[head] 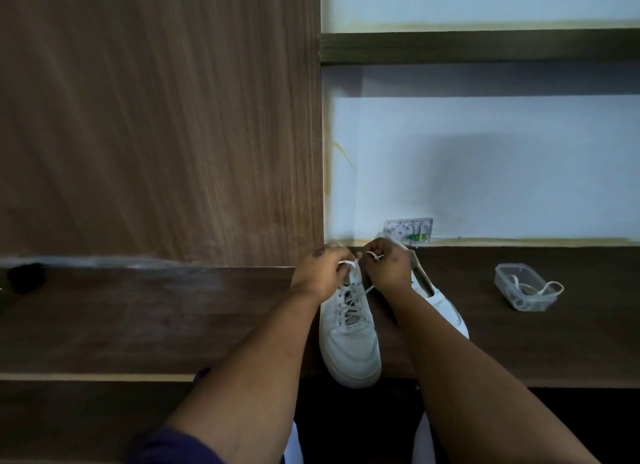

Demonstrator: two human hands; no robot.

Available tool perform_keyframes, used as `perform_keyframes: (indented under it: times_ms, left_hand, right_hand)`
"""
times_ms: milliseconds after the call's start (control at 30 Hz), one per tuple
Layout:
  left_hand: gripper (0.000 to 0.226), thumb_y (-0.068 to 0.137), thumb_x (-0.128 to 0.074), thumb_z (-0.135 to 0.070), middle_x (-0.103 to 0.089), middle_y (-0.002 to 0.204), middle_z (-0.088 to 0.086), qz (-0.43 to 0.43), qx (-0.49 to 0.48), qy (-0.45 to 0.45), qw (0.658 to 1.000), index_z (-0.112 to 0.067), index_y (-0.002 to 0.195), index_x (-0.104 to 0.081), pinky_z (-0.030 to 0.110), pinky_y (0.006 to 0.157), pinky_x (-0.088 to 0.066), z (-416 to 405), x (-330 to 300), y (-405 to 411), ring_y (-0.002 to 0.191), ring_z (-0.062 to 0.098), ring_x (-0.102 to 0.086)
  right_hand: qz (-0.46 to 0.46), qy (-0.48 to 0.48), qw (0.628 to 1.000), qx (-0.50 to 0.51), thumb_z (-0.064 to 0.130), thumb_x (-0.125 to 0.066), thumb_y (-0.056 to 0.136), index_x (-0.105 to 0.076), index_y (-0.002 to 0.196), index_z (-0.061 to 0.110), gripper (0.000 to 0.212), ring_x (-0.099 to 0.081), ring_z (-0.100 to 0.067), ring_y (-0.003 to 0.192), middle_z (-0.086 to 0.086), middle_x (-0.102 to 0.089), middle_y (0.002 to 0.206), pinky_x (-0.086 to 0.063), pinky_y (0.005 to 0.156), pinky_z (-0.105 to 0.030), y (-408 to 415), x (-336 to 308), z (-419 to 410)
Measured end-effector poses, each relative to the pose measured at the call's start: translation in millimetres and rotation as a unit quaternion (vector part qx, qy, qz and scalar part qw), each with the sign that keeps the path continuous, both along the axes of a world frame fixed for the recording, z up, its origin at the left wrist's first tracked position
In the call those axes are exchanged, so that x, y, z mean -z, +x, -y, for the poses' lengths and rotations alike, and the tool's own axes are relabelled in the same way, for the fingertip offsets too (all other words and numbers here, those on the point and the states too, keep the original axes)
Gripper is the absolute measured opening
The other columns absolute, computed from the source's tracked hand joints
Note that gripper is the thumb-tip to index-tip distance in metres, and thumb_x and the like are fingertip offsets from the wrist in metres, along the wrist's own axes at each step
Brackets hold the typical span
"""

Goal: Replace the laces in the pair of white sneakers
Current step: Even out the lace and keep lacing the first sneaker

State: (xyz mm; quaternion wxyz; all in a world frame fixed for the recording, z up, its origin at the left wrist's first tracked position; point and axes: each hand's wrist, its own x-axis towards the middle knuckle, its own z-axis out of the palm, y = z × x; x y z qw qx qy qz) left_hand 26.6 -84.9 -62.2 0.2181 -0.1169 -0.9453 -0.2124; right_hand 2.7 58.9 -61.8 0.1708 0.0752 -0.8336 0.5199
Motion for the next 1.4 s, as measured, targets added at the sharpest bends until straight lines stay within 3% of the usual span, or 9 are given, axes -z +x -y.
perform_keyframes:
  times_ms: [133,233,333,533,633,800,900,1133,1400]
  left_hand:
    - [0.013,0.088,-0.062,-0.021,-0.064,0.086,-0.006,0.106,-0.021,0.143,0.984,-0.024,0.076,-0.066,0.022,0.063,-0.039,-5.9,-1.3,0.3,0.074,0.010,-0.056]
    - [0.023,0.089,-0.050,-0.013,-0.054,0.058,-0.005,0.290,-0.064,0.437,0.849,-0.018,0.067,-0.057,0.020,0.044,-0.029,-12.2,-11.6,1.1,0.049,0.008,-0.040]
    - [0.024,0.089,-0.046,-0.010,-0.043,0.054,-0.003,0.331,-0.064,0.532,0.777,-0.015,0.066,-0.050,0.016,0.034,-0.013,-11.8,-12.1,0.2,0.036,0.004,-0.024]
    - [0.027,0.095,-0.050,-0.012,-0.053,0.063,0.002,0.289,-0.043,0.428,0.856,-0.017,0.070,-0.057,0.016,0.038,-0.031,-20.3,-10.3,2.6,0.048,0.008,-0.043]
    - [0.026,0.093,-0.055,-0.009,-0.068,0.082,0.009,0.209,-0.067,0.373,0.902,-0.021,0.072,-0.065,0.026,0.068,-0.051,-21.2,-2.7,-1.5,0.073,0.020,-0.063]
    - [0.019,0.096,-0.056,-0.028,-0.064,0.086,0.005,0.214,-0.095,0.345,0.909,-0.017,0.084,-0.066,0.028,0.065,-0.045,-9.4,-1.4,-6.2,0.076,0.018,-0.059]
    - [0.023,0.095,-0.059,-0.031,-0.063,0.083,0.003,0.218,-0.090,0.331,0.914,-0.018,0.077,-0.066,0.027,0.067,-0.043,-5.9,0.7,-6.9,0.073,0.015,-0.056]
    - [0.023,0.096,-0.058,-0.023,-0.067,0.088,0.008,0.248,-0.029,0.322,0.913,-0.017,0.074,-0.064,0.029,0.075,-0.047,-12.2,0.2,-1.3,0.083,0.017,-0.059]
    - [0.019,0.095,-0.060,-0.019,-0.063,0.082,-0.002,0.250,-0.021,0.328,0.911,-0.017,0.077,-0.064,0.022,0.070,-0.043,-7.9,-1.8,5.1,0.082,0.012,-0.055]
  right_hand:
    - [-0.015,0.095,0.994,0.042,0.000,-0.060,0.081,-0.068,0.100,0.007,0.022,-0.058,-0.028,0.092,-0.013,-0.060,0.103,-0.042,0.073,-0.023,-2.3,8.8,-0.1]
    - [-0.011,0.095,0.994,0.055,0.005,-0.061,0.082,-0.069,0.100,0.012,0.021,-0.056,-0.031,0.102,-0.015,-0.062,0.109,-0.044,0.083,-0.030,2.3,6.5,-2.1]
    - [0.064,0.065,0.991,-0.095,0.013,-0.068,0.078,-0.068,0.096,0.016,0.018,-0.065,-0.013,0.086,0.001,-0.071,0.093,-0.048,0.072,-0.019,13.7,4.5,-0.3]
    - [-0.005,0.176,0.982,-0.069,0.017,-0.070,0.082,-0.069,0.099,0.012,0.018,-0.064,-0.015,0.074,-0.003,-0.071,0.086,-0.041,0.060,-0.015,19.2,1.8,3.4]
    - [-0.012,0.240,0.970,-0.044,0.024,-0.065,0.087,-0.072,0.102,0.017,0.018,-0.066,-0.024,0.082,-0.007,-0.073,0.091,-0.046,0.066,-0.025,19.3,-1.2,-1.3]
    - [0.022,0.134,0.988,-0.079,0.024,-0.058,0.093,-0.073,0.088,0.012,0.020,-0.057,-0.016,0.073,0.004,-0.062,0.071,-0.039,0.060,-0.013,25.7,-19.9,-25.4]
    - [0.101,0.022,0.994,-0.023,0.037,-0.052,0.095,-0.073,0.078,0.014,0.036,-0.062,-0.022,0.073,-0.004,-0.067,0.074,-0.049,0.070,-0.030,21.9,-26.0,-55.5]
    - [0.123,0.375,0.918,-0.034,0.062,-0.047,0.089,-0.065,0.116,0.030,0.046,-0.047,-0.029,0.119,-0.002,-0.054,0.123,-0.041,0.098,-0.039,14.5,-10.6,-51.6]
    - [0.078,0.182,0.973,-0.118,0.029,-0.066,0.089,-0.064,0.068,0.015,0.025,-0.059,-0.011,0.066,-0.005,-0.069,0.073,-0.042,0.062,-0.019,12.0,2.5,-17.5]
